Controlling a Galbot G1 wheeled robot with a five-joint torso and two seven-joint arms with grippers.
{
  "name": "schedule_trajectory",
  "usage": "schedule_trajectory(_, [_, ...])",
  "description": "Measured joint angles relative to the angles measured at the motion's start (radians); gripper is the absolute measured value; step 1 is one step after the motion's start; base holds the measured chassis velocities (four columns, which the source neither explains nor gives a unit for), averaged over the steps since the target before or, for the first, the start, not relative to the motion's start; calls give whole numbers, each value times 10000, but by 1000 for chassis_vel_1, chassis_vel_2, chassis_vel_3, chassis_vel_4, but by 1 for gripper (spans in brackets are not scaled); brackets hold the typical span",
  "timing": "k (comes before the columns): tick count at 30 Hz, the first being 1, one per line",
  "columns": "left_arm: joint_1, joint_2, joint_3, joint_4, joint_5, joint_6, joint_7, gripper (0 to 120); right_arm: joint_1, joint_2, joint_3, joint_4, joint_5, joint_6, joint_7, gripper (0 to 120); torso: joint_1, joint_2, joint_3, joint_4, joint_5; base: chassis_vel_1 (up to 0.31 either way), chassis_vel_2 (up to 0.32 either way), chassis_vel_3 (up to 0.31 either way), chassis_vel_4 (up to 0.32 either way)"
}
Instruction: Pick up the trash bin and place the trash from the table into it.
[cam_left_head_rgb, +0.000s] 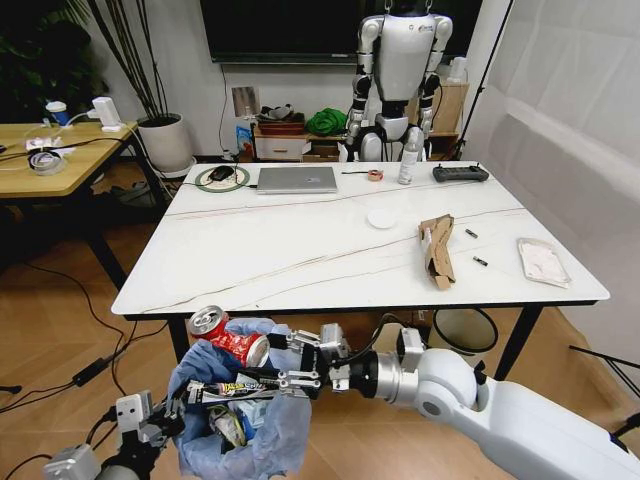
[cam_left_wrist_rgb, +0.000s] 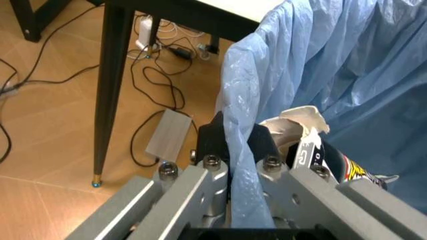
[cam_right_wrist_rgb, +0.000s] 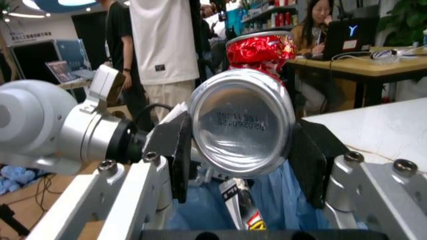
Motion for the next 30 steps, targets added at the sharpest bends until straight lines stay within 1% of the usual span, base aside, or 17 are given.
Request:
schedule_trajectory(2, [1,8,2,-10,-22,6,-5,0,0,-3,-1,-38,-37,0,-55,43,0,0,0,0,0,0,0,0,0])
schedule_trajectory(5, [-10,35,4,-20,-55,16,-15,0,-39,-16,114,-215,-73,-142,-633,43,0,0,0,0,0,0,0,0,0])
schedule_trajectory(6, [-18,42,4,-25,-64,21,-18,0,-76,-17,169,-251,-113,-176,-740,46,0,0,0,-1,1,0,0,0,0])
schedule_trajectory(8, [-37,53,15,-26,-71,29,-24,0,-157,-10,243,-279,-168,-202,-764,53,0,-2,0,-1,1,0,0,0,0])
schedule_trajectory(10, [-43,59,16,-26,-71,29,-24,0,-180,-9,261,-292,-187,-207,-764,55,0,-2,0,0,0,0,0,0,0])
schedule_trajectory(13, [-66,81,21,-19,-71,33,-25,0,-304,-15,358,-361,-273,-214,-763,69,0,-2,0,0,1,0,0,0,0])
schedule_trajectory(15, [-66,81,21,-19,-71,33,-25,0,-304,-15,358,-361,-273,-214,-763,69,0,-2,0,0,1,0,0,0,0])
schedule_trajectory(16, [-78,86,37,-18,-74,36,-25,0,-418,-50,447,-404,-328,-217,-761,82,0,-2,0,-2,1,0,0,0,0])
schedule_trajectory(17, [-78,86,37,-18,-74,36,-25,0,-418,-50,447,-404,-328,-217,-761,82,0,-2,0,-2,1,0,0,0,0])
schedule_trajectory(18, [-83,87,43,-11,-74,37,-24,0,-464,-49,541,-407,-332,-216,-759,86,0,-2,0,0,2,0,0,0,0])
schedule_trajectory(21, [-97,117,83,24,-74,45,-23,0,-573,45,1187,-407,-197,-173,-600,98,0,-2,0,-1,2,0,0,0,0])
schedule_trajectory(23, [-99,120,86,26,-74,46,-23,0,-581,55,1251,-407,-179,-171,-576,98,0,-2,0,-1,2,0,0,0,0])
schedule_trajectory(24, [-126,160,114,60,-74,51,-20,0,-636,169,1957,-448,61,-175,-58,100,0,-2,0,-1,2,0,0,0,0])
schedule_trajectory(26, [-133,171,130,86,-85,51,-12,0,-656,266,2582,-635,374,-266,450,100,0,-2,0,-1,1,0,0,0,0])
schedule_trajectory(28, [-78,206,133,102,-104,46,15,0,-621,365,3546,-1101,571,-601,1450,100,0,-2,0,-1,2,0,0,0,0])
schedule_trajectory(29, [-57,226,134,102,-110,43,26,0,-562,389,3823,-1310,525,-715,1856,100,0,-2,0,-2,2,0,0,0,0])
schedule_trajectory(30, [-57,226,134,102,-110,43,26,0,-562,389,3823,-1310,525,-715,1856,100,0,-2,0,-2,2,0,0,0,0])
